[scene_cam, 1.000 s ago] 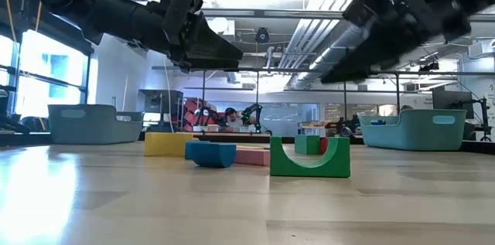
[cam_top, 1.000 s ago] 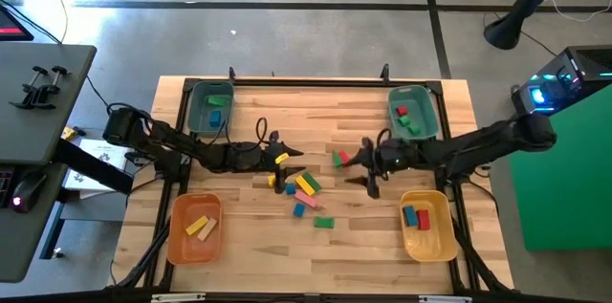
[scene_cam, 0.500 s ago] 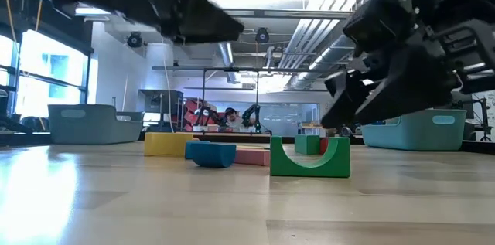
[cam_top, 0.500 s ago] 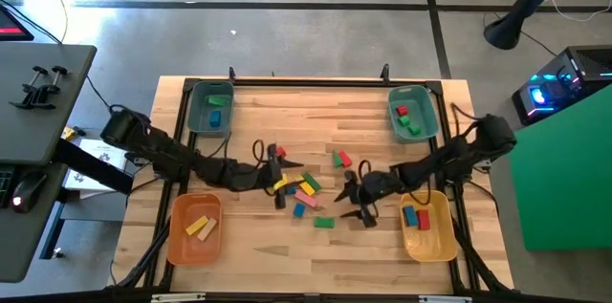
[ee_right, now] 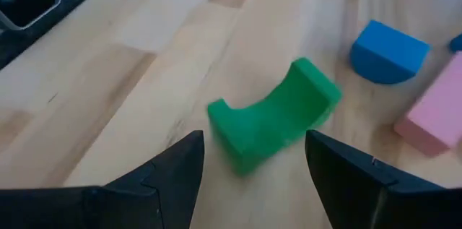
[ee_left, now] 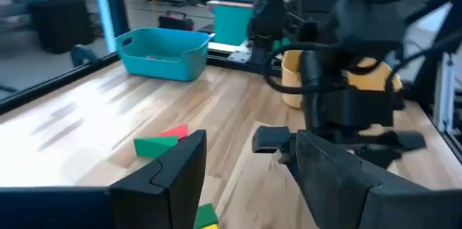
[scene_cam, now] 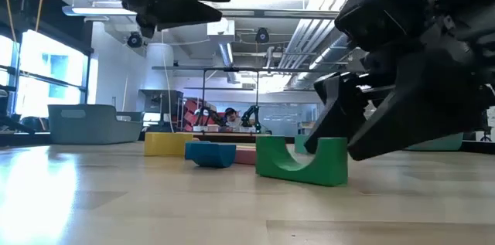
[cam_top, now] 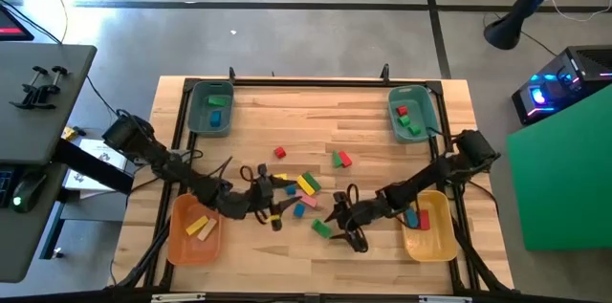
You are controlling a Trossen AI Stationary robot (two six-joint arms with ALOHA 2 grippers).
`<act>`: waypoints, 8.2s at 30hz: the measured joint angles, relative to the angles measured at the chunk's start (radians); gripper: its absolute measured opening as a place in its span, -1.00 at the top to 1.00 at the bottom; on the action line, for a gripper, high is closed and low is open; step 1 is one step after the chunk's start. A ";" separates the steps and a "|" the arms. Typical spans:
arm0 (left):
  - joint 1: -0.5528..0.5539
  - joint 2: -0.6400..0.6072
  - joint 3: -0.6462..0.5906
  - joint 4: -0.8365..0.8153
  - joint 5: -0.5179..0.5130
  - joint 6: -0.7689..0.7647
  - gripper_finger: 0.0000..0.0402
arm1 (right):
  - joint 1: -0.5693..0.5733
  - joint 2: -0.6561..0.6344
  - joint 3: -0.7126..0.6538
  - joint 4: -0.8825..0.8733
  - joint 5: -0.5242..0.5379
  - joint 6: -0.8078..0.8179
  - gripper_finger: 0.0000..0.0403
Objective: Sort blocks by size
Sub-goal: Put the green arch block into the yellow bin, then put the pink rectangular block into the orange bin
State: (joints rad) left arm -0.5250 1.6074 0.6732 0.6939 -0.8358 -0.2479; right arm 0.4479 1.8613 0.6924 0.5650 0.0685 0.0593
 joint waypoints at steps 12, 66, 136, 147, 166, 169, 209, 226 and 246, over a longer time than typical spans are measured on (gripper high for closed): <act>-0.041 0.247 0.179 0.002 -0.045 -0.057 0.01 | 0.040 0.005 -0.006 -0.012 0.088 0.025 -0.17; -0.026 0.338 0.293 -0.017 0.018 -0.012 0.01 | -0.010 0.050 -0.006 0.182 -0.089 -0.156 0.85; -0.011 0.338 0.293 -0.046 0.022 0.022 0.01 | 0.798 -0.645 0.104 -1.540 0.556 1.582 0.53; -0.049 0.235 0.294 -0.183 0.032 0.008 0.01 | 0.516 -0.642 -0.065 -0.834 0.655 0.866 0.53; -0.219 0.043 0.294 -1.086 -0.095 -0.681 0.01 | 0.088 -0.239 -0.090 -0.011 0.391 0.194 -0.04; -0.184 0.043 0.286 -1.226 -0.105 -0.917 0.01 | 0.067 -0.183 -0.090 0.070 0.390 0.194 -0.05; 0.270 0.400 0.535 -0.802 0.696 0.275 0.01 | 0.137 -0.445 -0.088 -0.505 0.483 0.434 -0.05; 0.290 0.404 0.550 -0.960 0.697 0.067 0.01 | 0.137 -0.445 -0.089 -0.516 0.482 0.439 -0.05; 0.289 0.404 0.600 -0.996 0.730 0.063 0.73 | 0.136 -0.445 -0.089 -0.516 0.512 0.438 -0.05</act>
State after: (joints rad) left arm -0.2363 2.0109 1.2735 -0.3017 -0.1054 -0.1852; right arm 0.5842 1.4166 0.6037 0.0486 0.5800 0.4976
